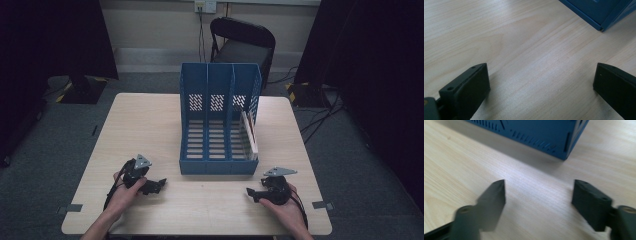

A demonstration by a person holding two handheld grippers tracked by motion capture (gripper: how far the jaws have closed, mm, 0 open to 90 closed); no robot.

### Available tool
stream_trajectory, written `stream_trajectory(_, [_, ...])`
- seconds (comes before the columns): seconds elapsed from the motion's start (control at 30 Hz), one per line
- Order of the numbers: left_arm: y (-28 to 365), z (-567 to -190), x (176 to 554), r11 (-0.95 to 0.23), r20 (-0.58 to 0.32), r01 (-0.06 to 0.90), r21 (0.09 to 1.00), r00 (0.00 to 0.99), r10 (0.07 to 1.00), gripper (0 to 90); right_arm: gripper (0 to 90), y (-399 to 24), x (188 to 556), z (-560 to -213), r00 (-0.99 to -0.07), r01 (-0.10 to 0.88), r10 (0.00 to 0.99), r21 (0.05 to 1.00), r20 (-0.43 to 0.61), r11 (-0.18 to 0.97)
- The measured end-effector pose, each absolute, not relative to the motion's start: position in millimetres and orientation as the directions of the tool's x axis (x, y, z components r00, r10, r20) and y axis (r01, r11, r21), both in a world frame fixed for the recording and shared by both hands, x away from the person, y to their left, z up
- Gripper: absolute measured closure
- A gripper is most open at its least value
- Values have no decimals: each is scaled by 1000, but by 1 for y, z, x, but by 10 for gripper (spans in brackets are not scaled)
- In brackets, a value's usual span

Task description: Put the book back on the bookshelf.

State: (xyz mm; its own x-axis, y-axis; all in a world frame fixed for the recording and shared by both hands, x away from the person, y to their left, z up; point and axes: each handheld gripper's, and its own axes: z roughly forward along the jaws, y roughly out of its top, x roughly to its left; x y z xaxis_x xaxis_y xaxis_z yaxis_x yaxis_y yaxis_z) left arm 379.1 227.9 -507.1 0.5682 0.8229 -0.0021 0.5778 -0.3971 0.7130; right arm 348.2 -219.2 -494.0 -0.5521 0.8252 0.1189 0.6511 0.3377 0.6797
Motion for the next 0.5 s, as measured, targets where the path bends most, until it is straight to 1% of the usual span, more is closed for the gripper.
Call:
stream_trajectory(0.03, [228, -507, 379, -398, -3, 577, 713, 570, 822, 0, 190, -216, 347, -496, -557, 636, 824, 690, 102, 345])
stream_trajectory(0.07, [228, -507, 379, -398, -3, 577, 713, 570, 822, 0, 190, -216, 347, -496, -557, 636, 824, 690, 102, 345])
stream_trajectory(0.13, [228, -507, 379, -398, -3, 577, 713, 570, 822, 0, 132, -213, 346, -500, -566, 611, 821, 705, 71, 360])
stream_trajectory(0.2, [228, -507, 379, -398, -3, 577, 713, 570, 822, 0, 122, -209, 344, -504, -568, 574, 823, 721, 10, 387])
stream_trajectory(0.23, [228, -507, 379, -398, -3, 577, 713, 570, 821, 0, 110, -207, 343, -506, -566, 562, 824, 730, -4, 389])
stream_trajectory(0.5, [228, -507, 379, -397, -4, 578, 713, 569, 822, 0, 110, -206, 343, -506, -565, 560, 825, 731, -6, 389])
